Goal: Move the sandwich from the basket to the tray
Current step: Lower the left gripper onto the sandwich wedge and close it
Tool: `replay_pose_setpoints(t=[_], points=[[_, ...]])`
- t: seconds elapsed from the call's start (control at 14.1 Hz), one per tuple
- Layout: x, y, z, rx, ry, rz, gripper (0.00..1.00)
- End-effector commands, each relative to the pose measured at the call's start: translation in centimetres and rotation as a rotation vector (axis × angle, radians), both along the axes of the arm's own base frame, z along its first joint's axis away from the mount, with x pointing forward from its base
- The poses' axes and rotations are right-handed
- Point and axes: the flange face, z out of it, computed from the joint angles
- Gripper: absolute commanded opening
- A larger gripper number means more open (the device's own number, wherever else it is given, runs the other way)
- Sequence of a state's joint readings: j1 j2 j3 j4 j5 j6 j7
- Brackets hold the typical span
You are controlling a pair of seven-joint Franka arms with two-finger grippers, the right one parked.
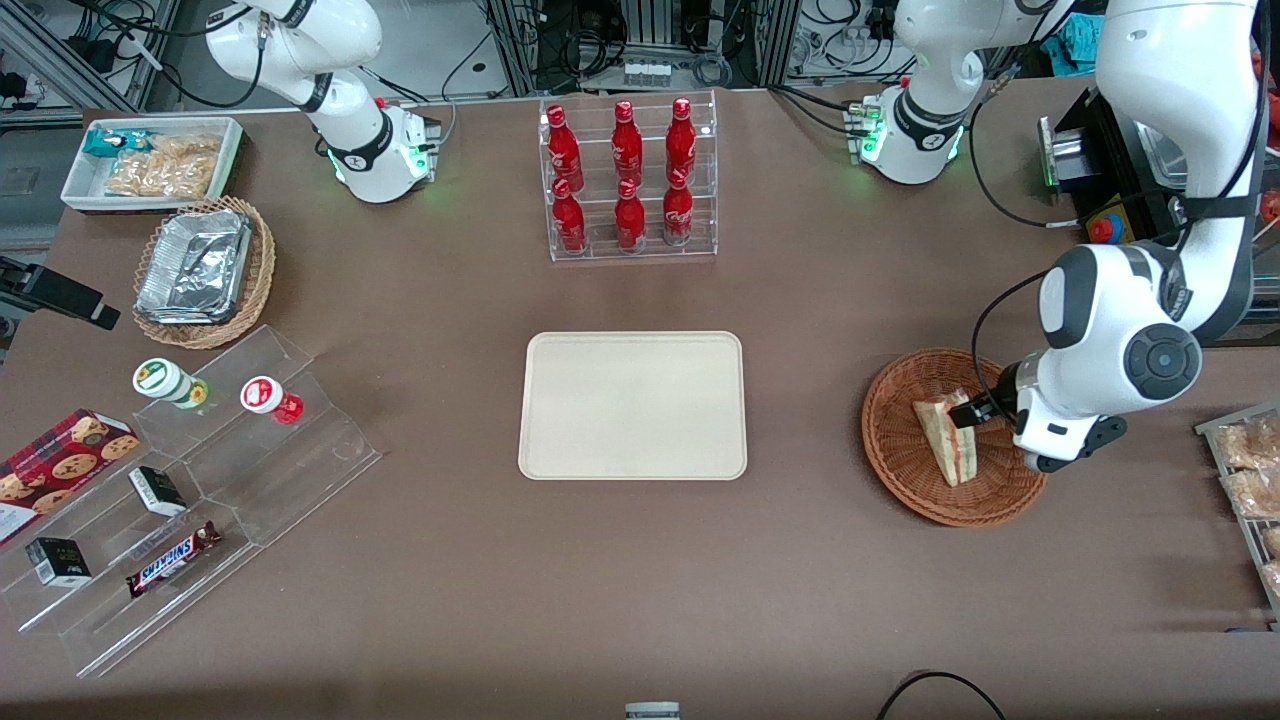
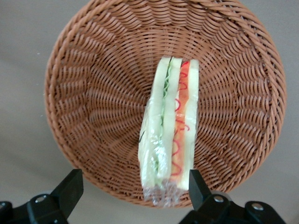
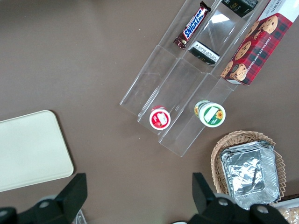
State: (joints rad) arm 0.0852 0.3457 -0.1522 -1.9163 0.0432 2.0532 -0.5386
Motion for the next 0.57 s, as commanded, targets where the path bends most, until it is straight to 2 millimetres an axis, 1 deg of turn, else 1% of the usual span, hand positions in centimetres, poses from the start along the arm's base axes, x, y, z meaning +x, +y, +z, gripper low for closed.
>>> replay_pose_setpoints(t=[0.0, 0.14, 0.21, 0.43, 0.5], points=[[0.3, -0.9, -1.3, -0.008, -0.017, 0.007, 1.0], [0.4, -1.3, -2.7, -0.015, -0.026, 0.001, 1.0], [0.1, -1.8, -3.5, -0.02, -0.031, -0.006, 1.0], [-1.7, -2.0, -7.9, -0.034, -0.053, -0.017, 1.0], [-2.0, -2.1, -8.5, -0.036, -0.06, -0.019, 0.88]])
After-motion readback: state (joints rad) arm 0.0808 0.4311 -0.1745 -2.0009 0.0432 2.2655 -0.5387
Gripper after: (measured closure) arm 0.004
